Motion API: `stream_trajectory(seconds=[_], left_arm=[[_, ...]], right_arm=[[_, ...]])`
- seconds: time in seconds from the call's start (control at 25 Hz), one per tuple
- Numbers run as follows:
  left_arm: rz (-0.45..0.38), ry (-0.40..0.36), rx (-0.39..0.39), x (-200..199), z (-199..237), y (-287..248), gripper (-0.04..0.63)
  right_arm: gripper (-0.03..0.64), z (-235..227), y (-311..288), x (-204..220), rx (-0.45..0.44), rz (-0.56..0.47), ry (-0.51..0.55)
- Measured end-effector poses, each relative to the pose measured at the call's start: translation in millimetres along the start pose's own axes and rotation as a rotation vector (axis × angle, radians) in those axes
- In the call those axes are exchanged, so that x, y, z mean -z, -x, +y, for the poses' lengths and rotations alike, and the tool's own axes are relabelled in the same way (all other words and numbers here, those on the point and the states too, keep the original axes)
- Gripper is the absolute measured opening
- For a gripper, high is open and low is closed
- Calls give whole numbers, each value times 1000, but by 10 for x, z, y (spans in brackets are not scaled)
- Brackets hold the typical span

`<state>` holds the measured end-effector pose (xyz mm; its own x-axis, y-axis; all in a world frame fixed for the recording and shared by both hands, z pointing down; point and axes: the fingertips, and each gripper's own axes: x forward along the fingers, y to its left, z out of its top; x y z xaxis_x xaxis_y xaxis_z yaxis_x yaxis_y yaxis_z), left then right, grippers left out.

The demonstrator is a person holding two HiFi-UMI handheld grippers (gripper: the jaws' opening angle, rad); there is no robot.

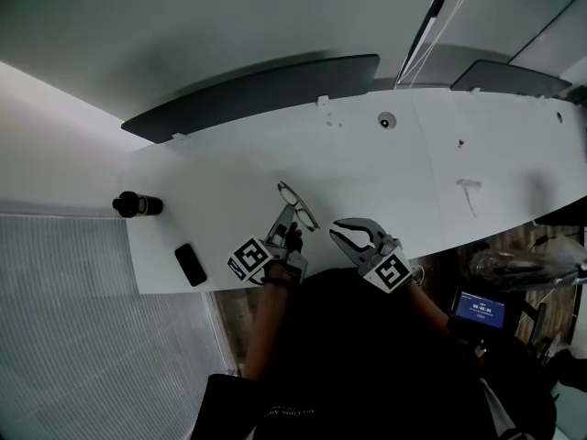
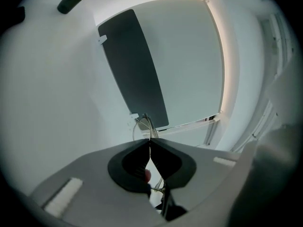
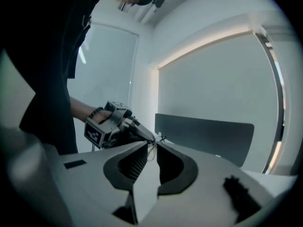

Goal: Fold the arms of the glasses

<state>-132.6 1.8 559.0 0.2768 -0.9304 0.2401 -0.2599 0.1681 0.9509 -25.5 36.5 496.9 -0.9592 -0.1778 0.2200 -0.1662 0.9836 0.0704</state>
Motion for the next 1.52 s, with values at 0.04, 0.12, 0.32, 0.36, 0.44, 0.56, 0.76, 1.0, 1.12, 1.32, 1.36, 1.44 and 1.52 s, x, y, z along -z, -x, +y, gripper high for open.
stream_trajectory(seconds=[0.04,0.12,0.32,0.36,0.44,0.56,0.76,1.0,1.12,1.32,1.36,1.44,1.52], left_arm=[[-13,19,24,-35,-50,17,16],[-24,50,69,-78,-146,31,17],[5,65,129,-40,-300,8,17],[12,71,138,-30,-318,-1,17],[28,75,150,-8,-342,-31,17],[56,61,142,39,-342,-66,17],[82,45,125,64,-285,-102,17],[124,-104,59,74,-234,-84,16],[153,-199,30,80,-223,-69,15],[205,-343,-26,80,-143,-8,12],[216,-366,-32,78,-139,1,12],[236,-403,-40,74,-131,17,11],[249,-420,-41,75,-131,28,11]], right_arm=[[54,28,-44,23,-6,19,40],[63,79,-127,64,-23,45,93],[64,108,-190,80,-38,77,153],[64,101,-196,90,-33,80,153],[64,85,-208,101,-25,83,150],[61,69,-202,113,-20,92,148],[35,77,-204,153,-27,103,137],[29,104,-194,268,-52,160,126],[28,138,-195,356,-73,194,115],[26,163,-201,410,-86,218,114],[26,161,-196,453,-84,228,112],[25,163,-191,504,-83,233,109],[25,160,-201,442,-84,223,108]])
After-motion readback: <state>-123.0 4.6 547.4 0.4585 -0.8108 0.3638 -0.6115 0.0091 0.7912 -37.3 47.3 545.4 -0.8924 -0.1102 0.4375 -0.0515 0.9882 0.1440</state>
